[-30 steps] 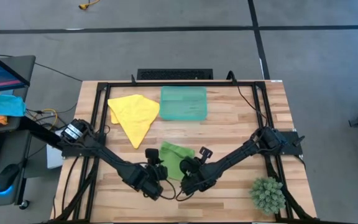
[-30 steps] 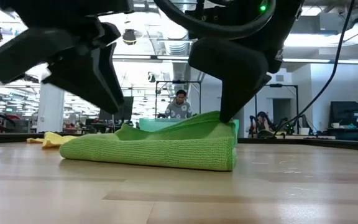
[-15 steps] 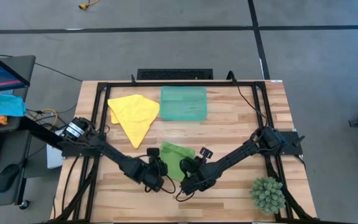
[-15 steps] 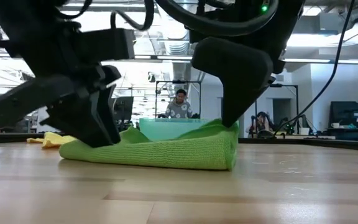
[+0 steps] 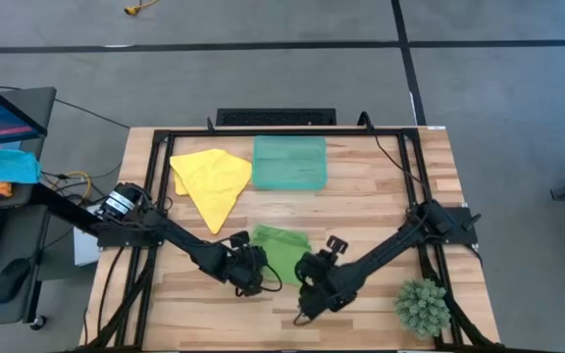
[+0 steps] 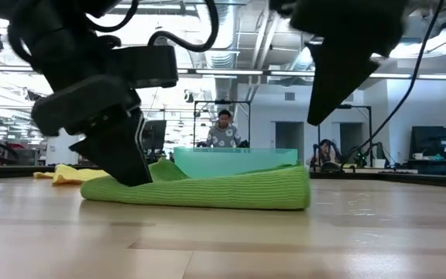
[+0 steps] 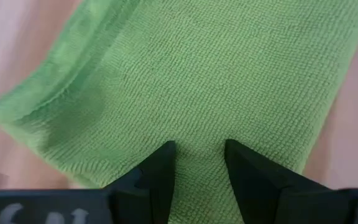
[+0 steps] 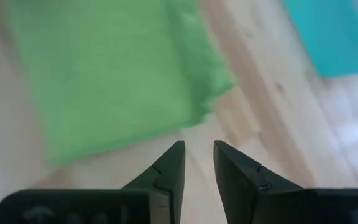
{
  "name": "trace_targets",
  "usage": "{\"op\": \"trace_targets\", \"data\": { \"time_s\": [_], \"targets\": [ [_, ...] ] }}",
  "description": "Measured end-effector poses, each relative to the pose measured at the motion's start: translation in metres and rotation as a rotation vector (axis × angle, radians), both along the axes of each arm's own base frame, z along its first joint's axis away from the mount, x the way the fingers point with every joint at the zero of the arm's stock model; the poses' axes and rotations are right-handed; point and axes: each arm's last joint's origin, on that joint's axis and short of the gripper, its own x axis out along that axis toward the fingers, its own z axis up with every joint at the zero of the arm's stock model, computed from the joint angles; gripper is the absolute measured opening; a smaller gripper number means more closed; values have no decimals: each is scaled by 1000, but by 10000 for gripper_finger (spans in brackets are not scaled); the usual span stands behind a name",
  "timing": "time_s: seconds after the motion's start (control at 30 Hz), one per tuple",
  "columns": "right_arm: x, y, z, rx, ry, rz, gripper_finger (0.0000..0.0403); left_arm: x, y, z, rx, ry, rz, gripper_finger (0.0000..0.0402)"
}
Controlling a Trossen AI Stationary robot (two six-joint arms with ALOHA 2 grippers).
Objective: Roll microfiber towels into tight, uniform cylinder then place into a basket
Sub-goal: Roll the folded green microfiber towel
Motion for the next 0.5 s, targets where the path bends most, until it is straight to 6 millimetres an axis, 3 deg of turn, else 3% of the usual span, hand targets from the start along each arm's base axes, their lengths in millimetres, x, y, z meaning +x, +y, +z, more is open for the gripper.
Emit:
{"op": "trace_targets", "data": {
  "time_s": [0.27,0.5],
  "targets": [
    [15,37,-7,118,-166,242,107,1,-2,0,-113,-24,98,137],
    [27,33,-3,137,-220,261,102,4,-3,1,-155,-52,121,137]
  ]
}}
